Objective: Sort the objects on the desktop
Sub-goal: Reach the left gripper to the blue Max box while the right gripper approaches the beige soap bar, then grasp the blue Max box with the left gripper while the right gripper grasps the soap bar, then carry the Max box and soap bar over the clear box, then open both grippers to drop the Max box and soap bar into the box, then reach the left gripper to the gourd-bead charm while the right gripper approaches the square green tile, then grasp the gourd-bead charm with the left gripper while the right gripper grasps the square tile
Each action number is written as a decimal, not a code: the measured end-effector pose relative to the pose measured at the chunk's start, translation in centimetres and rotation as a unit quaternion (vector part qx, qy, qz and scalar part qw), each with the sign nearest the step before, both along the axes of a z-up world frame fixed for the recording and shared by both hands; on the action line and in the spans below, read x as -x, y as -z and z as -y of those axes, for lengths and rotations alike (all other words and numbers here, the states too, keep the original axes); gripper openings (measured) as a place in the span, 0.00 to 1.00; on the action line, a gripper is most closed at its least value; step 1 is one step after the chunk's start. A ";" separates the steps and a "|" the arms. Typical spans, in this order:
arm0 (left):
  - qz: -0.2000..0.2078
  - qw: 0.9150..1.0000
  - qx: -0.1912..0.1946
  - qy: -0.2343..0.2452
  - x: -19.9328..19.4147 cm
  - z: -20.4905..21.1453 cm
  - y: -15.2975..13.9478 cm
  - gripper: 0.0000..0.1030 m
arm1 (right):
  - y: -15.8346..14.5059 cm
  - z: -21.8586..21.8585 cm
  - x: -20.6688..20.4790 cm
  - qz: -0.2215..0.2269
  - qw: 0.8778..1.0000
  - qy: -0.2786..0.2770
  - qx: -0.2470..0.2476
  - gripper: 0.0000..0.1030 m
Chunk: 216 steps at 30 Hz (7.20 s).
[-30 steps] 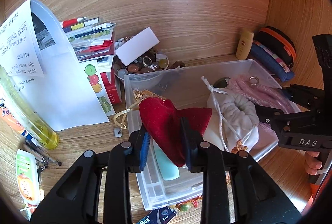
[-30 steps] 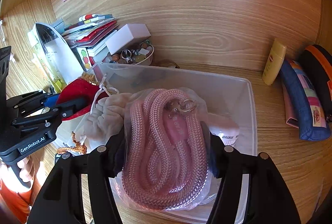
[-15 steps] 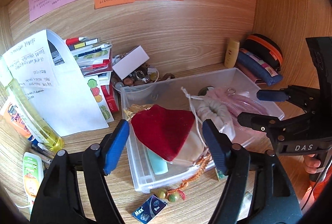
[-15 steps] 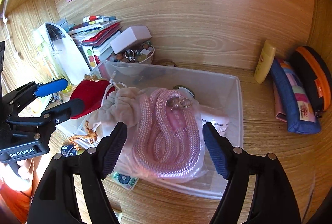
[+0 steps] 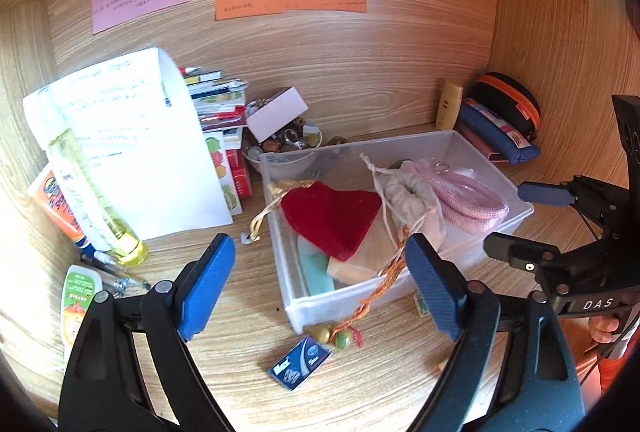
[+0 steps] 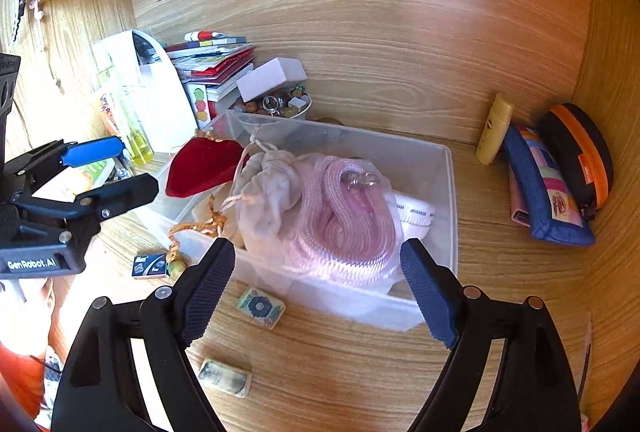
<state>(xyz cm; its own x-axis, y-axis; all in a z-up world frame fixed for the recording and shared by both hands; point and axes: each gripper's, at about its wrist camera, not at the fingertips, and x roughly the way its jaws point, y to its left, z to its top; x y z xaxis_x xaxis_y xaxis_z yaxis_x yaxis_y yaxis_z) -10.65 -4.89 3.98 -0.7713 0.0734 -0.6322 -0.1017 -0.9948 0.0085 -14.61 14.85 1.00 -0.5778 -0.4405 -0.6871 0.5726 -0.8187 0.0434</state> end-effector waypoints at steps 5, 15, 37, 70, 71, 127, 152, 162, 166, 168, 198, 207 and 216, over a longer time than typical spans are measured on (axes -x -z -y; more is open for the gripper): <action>0.011 1.000 0.010 -0.015 -1.3 1.3 0.7 0.86 | 0.6 -0.3 -1.4 0.007 1.000 -0.003 0.002 0.81; 0.065 0.997 0.022 -0.027 -2.6 3.0 4.4 0.86 | 3.2 0.0 -3.6 0.040 0.999 -0.006 -0.008 0.81; 0.126 0.991 0.044 0.021 -1.5 2.4 9.6 0.67 | 8.3 2.6 -6.8 0.091 0.994 -0.040 -0.049 0.78; 0.032 0.998 -0.007 0.051 -5.5 -0.6 4.1 0.27 | 4.9 -2.4 -5.1 0.046 0.998 0.016 0.033 0.38; 0.028 0.998 -0.011 0.052 -5.6 -0.9 3.8 0.27 | 4.7 -2.7 -4.9 0.045 0.998 0.020 0.036 0.38; 0.030 0.999 -0.013 0.014 2.5 -1.4 3.8 0.27 | 2.3 -2.8 2.6 0.003 0.999 0.041 -0.002 0.47; 0.019 1.000 -0.006 0.004 -1.3 1.0 2.9 0.75 | 0.9 -1.5 -2.8 -0.021 1.000 0.004 0.002 0.75; 0.079 0.997 0.009 0.002 -1.7 1.8 6.0 0.81 | 3.3 -0.8 -3.6 0.020 1.000 -0.007 -0.004 0.75; 0.108 0.994 0.014 0.010 -1.3 1.3 7.7 0.81 | 4.9 0.1 -3.3 0.041 0.999 -0.014 -0.019 0.75; 0.117 0.993 0.014 0.013 -1.1 1.0 8.3 0.81 | 5.6 0.7 -3.2 0.049 0.998 -0.019 -0.025 0.75; 0.131 0.991 -0.011 0.019 0.9 0.4 9.7 0.45 | 8.6 5.3 -1.7 0.067 0.996 -0.027 -0.049 0.39; 0.126 0.992 -0.013 0.020 0.5 0.3 9.6 0.42 | 8.4 5.0 -1.7 0.073 0.996 -0.033 -0.041 0.33; 0.128 0.991 -0.014 0.030 -0.2 -0.9 9.6 0.30 | 8.0 3.9 -2.4 0.069 0.997 -0.031 -0.031 0.33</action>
<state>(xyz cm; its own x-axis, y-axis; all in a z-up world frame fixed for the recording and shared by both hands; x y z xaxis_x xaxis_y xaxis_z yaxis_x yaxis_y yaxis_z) -10.48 -4.00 -5.64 -0.5801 0.1354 -0.8032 -0.1568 -0.9862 -0.0529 -12.20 10.97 -7.01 -0.4485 -0.4264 -0.7855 0.6148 -0.7851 0.0750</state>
